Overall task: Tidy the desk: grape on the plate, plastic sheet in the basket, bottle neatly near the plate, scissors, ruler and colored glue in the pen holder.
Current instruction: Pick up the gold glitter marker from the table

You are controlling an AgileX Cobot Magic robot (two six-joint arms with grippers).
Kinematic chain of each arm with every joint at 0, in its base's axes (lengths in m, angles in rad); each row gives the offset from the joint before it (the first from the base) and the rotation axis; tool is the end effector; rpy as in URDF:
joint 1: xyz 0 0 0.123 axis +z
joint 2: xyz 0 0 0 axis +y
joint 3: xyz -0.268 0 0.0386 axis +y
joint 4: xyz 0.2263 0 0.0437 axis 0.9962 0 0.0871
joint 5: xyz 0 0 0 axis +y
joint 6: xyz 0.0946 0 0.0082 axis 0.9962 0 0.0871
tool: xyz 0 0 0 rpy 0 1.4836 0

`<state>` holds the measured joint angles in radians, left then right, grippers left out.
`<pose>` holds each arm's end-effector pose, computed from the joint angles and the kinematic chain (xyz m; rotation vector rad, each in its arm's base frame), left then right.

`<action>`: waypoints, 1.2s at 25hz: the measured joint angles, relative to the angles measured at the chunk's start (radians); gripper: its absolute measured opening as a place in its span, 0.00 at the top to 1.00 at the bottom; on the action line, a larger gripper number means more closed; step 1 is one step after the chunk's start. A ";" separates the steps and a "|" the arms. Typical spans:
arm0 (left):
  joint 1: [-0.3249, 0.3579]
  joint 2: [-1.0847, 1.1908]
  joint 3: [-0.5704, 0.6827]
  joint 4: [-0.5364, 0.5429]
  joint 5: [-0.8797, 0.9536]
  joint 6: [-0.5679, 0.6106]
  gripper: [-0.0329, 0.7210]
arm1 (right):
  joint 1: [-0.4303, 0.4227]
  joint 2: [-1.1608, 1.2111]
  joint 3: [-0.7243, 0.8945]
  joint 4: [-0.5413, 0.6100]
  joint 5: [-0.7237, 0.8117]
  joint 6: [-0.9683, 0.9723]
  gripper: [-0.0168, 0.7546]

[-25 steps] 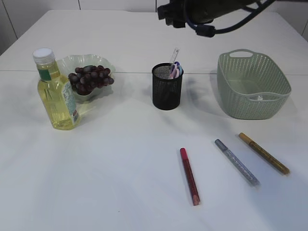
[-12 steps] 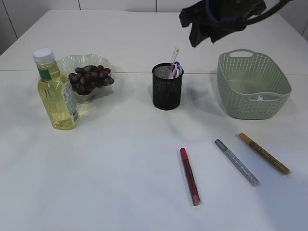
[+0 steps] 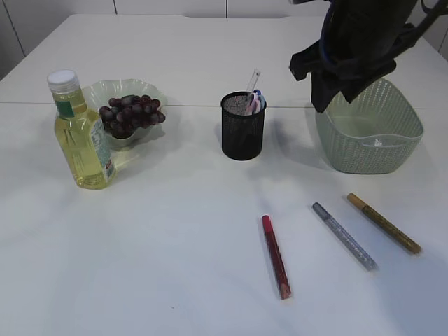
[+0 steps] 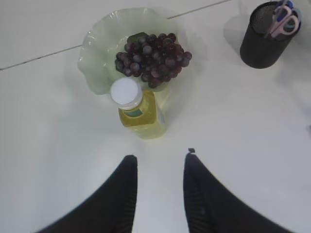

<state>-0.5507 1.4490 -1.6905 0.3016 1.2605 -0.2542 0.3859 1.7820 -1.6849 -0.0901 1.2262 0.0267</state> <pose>0.2444 -0.1185 0.4179 0.3565 2.4115 0.0431 0.3315 0.1260 0.3092 -0.5216 2.7468 -0.0264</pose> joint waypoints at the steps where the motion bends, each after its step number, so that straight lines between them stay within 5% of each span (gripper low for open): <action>1: 0.000 0.000 0.000 -0.010 0.000 0.000 0.64 | 0.000 0.000 0.000 0.000 0.002 0.000 0.48; 8: 0.000 0.000 0.000 -0.037 0.000 0.008 0.64 | 0.000 0.000 0.023 0.002 0.006 0.000 0.48; 17: 0.000 0.000 0.000 -0.039 0.000 0.019 0.64 | 0.000 -0.105 0.332 -0.106 0.004 -0.002 0.48; 23: 0.000 0.000 0.000 -0.039 0.000 0.019 0.64 | 0.000 -0.183 0.396 -0.109 0.004 -0.021 0.48; 30: 0.000 0.000 0.000 -0.041 0.000 0.019 0.64 | 0.000 -0.224 0.460 -0.051 0.000 -0.109 0.63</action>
<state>-0.5507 1.4490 -1.6905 0.2607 1.2605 -0.2356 0.3859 1.5582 -1.2249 -0.1407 1.2266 -0.0828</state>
